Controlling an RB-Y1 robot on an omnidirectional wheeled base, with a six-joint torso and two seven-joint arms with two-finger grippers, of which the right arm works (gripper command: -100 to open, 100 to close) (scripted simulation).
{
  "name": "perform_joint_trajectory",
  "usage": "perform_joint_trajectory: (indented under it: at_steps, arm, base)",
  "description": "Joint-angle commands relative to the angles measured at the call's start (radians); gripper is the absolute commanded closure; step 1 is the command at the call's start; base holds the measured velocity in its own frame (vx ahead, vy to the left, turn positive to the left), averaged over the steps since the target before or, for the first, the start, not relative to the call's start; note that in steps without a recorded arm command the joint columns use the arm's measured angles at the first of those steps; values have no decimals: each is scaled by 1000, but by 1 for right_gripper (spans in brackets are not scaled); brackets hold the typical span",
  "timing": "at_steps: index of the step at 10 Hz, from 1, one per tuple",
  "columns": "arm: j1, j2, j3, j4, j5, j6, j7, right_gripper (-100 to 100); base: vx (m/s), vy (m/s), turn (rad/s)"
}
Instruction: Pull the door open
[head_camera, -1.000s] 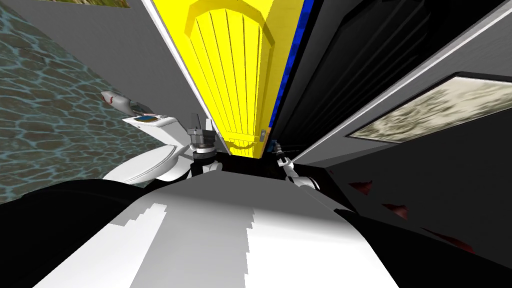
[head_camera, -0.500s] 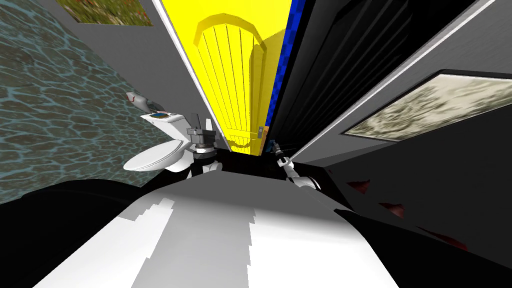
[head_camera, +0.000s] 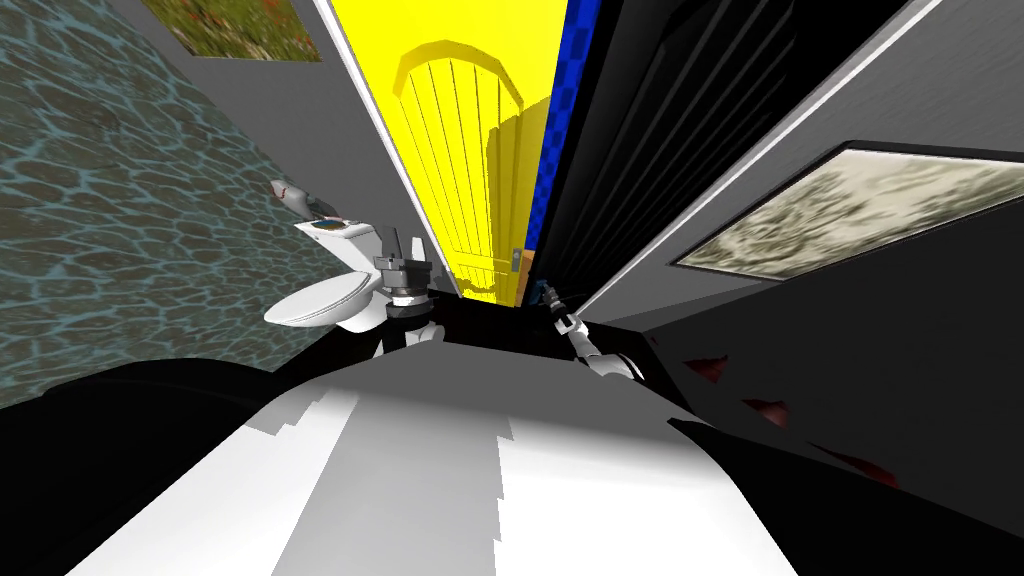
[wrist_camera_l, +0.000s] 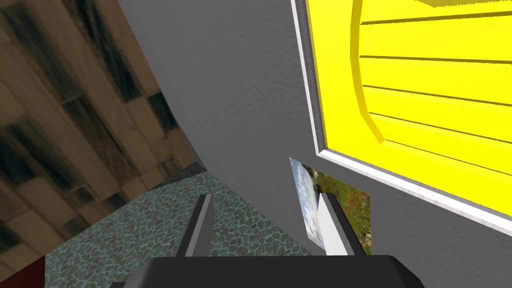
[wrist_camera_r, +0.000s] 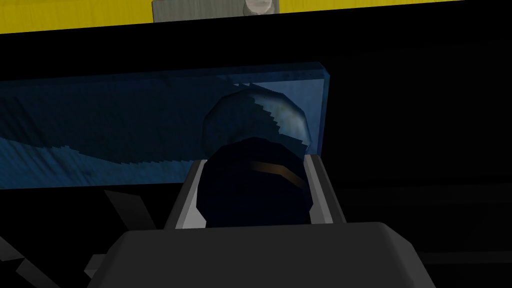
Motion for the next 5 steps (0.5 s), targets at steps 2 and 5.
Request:
perform_joint_trajectory:
  at_steps: [2, 5]
  arm:
    - [12, -13, 36, -10, 32, -41, -47, 100]
    - [29, -28, 55, -39, 49, -44, -75, 100]
  base:
    - [-189, -210, 35]
    - [-118, -136, 9]
